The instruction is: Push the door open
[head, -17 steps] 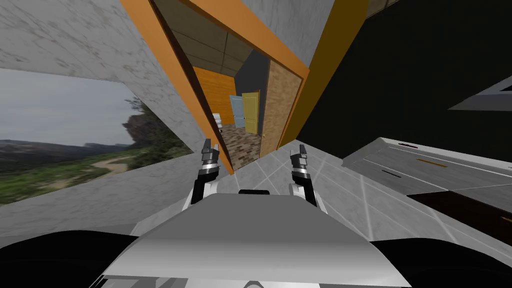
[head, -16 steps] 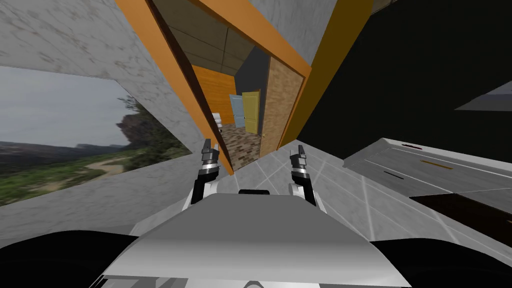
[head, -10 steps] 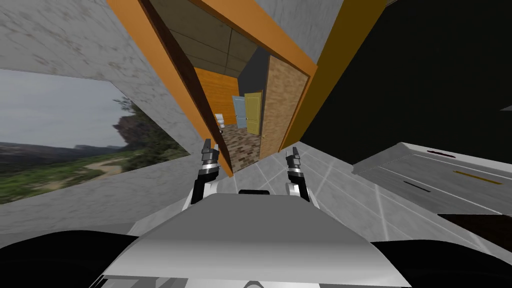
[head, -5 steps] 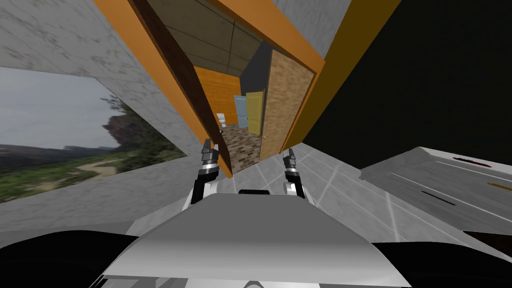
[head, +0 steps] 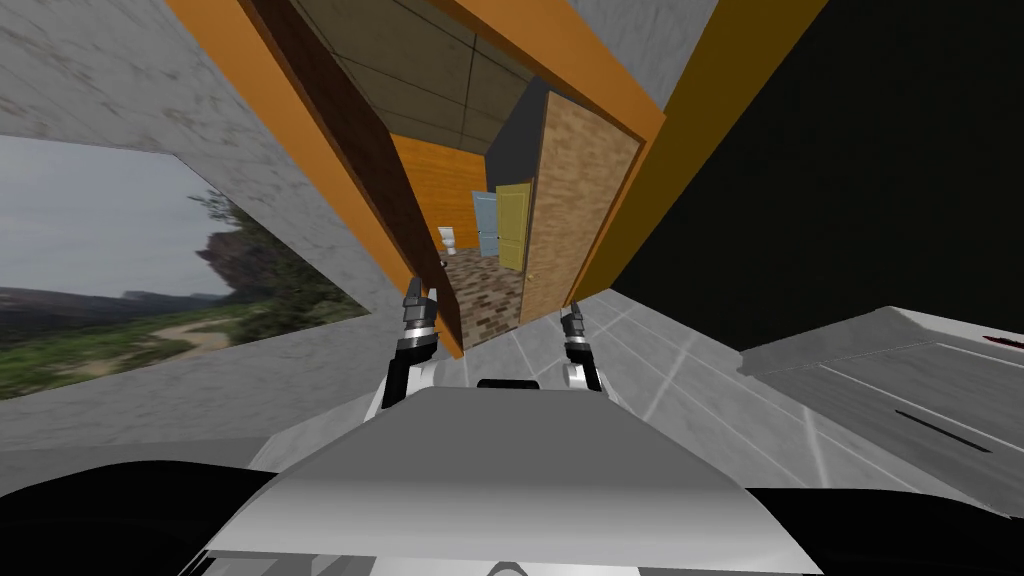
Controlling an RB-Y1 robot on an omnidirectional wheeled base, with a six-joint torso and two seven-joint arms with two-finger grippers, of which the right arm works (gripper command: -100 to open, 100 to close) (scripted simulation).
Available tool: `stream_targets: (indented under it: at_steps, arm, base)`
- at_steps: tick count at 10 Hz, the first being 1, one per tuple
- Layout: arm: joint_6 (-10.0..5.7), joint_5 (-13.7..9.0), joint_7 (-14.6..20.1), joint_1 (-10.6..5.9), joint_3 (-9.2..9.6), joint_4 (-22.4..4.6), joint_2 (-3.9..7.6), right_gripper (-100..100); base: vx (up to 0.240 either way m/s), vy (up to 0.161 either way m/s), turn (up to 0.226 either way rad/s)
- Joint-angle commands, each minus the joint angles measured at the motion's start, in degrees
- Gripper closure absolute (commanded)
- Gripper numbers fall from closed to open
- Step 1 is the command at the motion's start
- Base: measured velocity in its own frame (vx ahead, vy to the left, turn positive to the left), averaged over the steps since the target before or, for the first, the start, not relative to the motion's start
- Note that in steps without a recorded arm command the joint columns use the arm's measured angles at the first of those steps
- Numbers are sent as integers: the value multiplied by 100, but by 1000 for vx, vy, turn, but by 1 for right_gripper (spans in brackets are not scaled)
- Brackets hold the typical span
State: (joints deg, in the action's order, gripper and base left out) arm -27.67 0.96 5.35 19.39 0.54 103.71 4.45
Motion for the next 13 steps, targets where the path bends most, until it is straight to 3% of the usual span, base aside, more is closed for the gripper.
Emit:
stream_targets:
  at_steps: [1,12,13]
  arm:
    - [-48,-25,-10,-69,65,-198,19,-100]
    - [-564,-254,-16,-778,418,-1998,194,-100]
    - [-564,-254,-16,-778,418,-2031,194,-100]
  base:
    - [73,-81,92]
    - [87,-85,84]
    - [48,-74,39]
